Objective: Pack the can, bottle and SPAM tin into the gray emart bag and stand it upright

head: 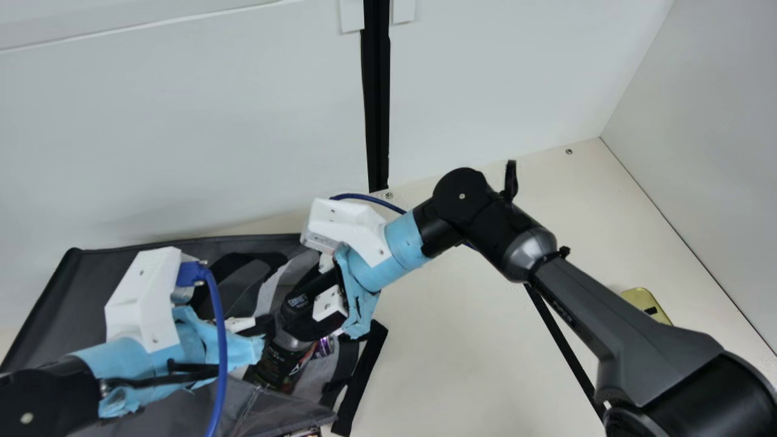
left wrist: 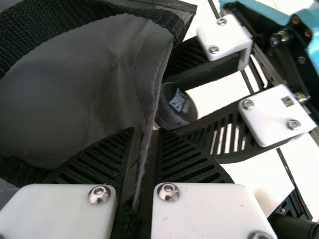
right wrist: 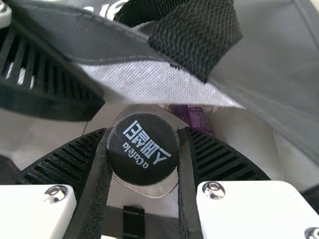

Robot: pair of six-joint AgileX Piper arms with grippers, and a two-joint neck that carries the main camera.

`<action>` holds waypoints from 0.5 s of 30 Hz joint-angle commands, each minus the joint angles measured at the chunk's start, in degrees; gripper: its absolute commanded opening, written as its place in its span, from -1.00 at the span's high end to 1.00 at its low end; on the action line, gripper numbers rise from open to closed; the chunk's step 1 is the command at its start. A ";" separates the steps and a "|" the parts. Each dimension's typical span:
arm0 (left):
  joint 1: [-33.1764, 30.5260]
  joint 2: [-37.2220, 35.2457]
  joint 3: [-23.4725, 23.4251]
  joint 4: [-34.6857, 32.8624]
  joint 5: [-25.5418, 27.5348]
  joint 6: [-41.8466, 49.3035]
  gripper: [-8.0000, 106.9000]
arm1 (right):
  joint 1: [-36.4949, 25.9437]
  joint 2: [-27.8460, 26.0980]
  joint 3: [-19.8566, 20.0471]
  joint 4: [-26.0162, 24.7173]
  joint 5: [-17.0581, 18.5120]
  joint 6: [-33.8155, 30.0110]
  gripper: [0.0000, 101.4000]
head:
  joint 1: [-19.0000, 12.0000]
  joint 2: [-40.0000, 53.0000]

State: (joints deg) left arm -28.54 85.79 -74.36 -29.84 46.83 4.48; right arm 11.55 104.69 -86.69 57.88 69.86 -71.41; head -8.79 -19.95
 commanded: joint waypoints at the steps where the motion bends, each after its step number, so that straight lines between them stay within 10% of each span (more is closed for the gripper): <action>1: 0.00 0.00 0.00 0.00 0.00 0.00 1.00 | 0.35 0.56 -0.52 0.07 0.04 0.30 1.00 | -1.21 -0.05; 15: 0.00 0.00 0.00 0.00 0.00 0.00 1.00 | 3.56 4.41 -2.36 -1.20 -1.79 1.69 1.00 | -1.21 -0.05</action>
State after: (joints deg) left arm -28.54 85.79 -74.36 -29.84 46.83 4.48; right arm 15.01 109.05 -88.97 56.71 68.03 -69.79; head -8.70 -19.86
